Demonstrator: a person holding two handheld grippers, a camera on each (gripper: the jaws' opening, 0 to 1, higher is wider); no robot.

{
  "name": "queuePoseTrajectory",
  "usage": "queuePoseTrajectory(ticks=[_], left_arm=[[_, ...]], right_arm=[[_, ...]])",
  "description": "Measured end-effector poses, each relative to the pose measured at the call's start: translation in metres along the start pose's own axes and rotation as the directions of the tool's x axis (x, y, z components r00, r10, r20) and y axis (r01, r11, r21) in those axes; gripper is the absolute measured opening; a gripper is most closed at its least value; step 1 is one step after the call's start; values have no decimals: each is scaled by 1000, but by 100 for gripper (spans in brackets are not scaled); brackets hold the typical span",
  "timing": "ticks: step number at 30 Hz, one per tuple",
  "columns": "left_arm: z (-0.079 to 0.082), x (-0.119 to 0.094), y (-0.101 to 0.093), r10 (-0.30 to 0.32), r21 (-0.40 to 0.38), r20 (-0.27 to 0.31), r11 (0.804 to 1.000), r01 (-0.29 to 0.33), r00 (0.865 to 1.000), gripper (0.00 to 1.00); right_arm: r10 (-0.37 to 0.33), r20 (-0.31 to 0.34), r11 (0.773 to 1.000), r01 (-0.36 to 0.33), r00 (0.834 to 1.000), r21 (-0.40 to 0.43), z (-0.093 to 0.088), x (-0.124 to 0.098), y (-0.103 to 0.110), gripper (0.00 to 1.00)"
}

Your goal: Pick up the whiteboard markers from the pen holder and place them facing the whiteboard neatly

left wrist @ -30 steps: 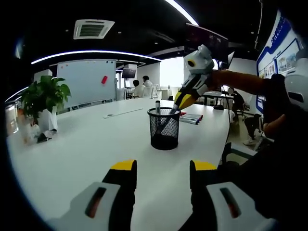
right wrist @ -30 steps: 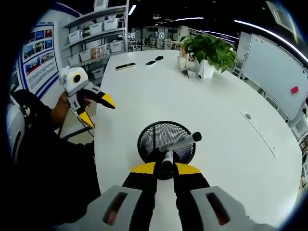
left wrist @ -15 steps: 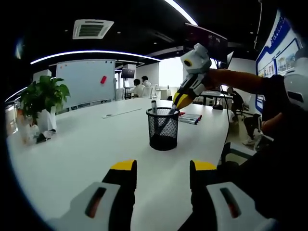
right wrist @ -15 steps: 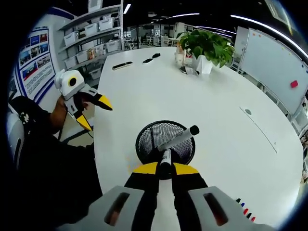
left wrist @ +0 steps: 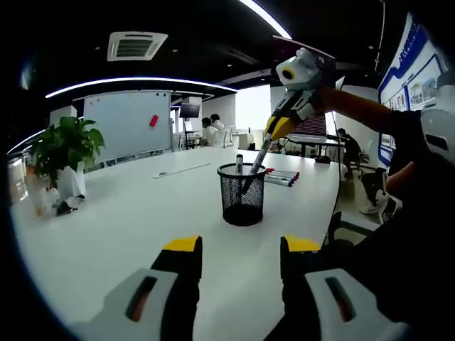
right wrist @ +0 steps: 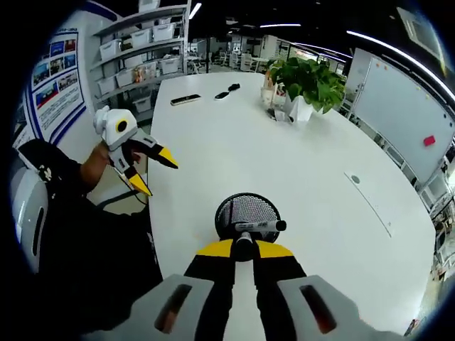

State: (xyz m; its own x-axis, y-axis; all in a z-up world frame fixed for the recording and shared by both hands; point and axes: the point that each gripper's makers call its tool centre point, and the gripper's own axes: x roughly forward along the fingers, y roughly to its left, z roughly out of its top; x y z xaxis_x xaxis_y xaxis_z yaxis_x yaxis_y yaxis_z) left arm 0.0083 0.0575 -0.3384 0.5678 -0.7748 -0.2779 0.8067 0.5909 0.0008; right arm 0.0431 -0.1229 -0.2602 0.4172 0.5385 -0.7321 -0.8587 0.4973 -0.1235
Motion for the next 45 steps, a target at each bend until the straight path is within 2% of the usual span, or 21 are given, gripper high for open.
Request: queuePoseTrajectory(ticks=[7, 12, 14, 18, 28, 31, 34, 39, 44, 45], left_arm=[[1, 2, -5, -13, 4, 0, 1000, 13, 1000, 46], [2, 0, -4, -11, 6, -4, 1000, 11, 1000, 46], [2, 0, -2, -6, 6, -2, 1000, 6, 1000, 46], [4, 0, -1, 1, 5, 4, 1000, -1, 1000, 46], [2, 4, -6, -16, 8, -3, 1000, 16, 1000, 46], [2, 4, -6, -16, 6, -3, 1000, 16, 1000, 46], [2, 3, -6, -11, 8, -2, 1000, 11, 1000, 45], [0, 4, -5, -11, 5, -7, 1000, 11, 1000, 45], [-1, 4, -4, -8, 0, -7, 1000, 8, 1000, 45], [-1, 4, -3, -6, -1, -6, 1000, 6, 1000, 45]], right_arm=[[-23, 11, 999, 24, 1000, -28, 14, -23, 3, 12], [-25, 30, 1000, 26, 999, -18, 21, -33, 4, 12], [-33, 43, 999, 33, 999, -6, 24, -36, 2, 12], [-10, 124, 997, 0, 992, 80, 39, -50, -1, 12], [-55, 156, 993, 38, 986, 109, 37, -71, -17, 12], [-97, 188, 991, 77, 977, 113, 36, -78, -27, 12], [-171, 231, 979, 139, 958, 148, 39, -85, -43, 12], [-206, 270, 969, 158, 941, 190, 36, -90, -54, 12], [-250, 286, 957, 192, 925, 216, 26, -87, -59, 12], [-264, 299, 953, 201, 917, 225, 24, -86, -59, 12]])
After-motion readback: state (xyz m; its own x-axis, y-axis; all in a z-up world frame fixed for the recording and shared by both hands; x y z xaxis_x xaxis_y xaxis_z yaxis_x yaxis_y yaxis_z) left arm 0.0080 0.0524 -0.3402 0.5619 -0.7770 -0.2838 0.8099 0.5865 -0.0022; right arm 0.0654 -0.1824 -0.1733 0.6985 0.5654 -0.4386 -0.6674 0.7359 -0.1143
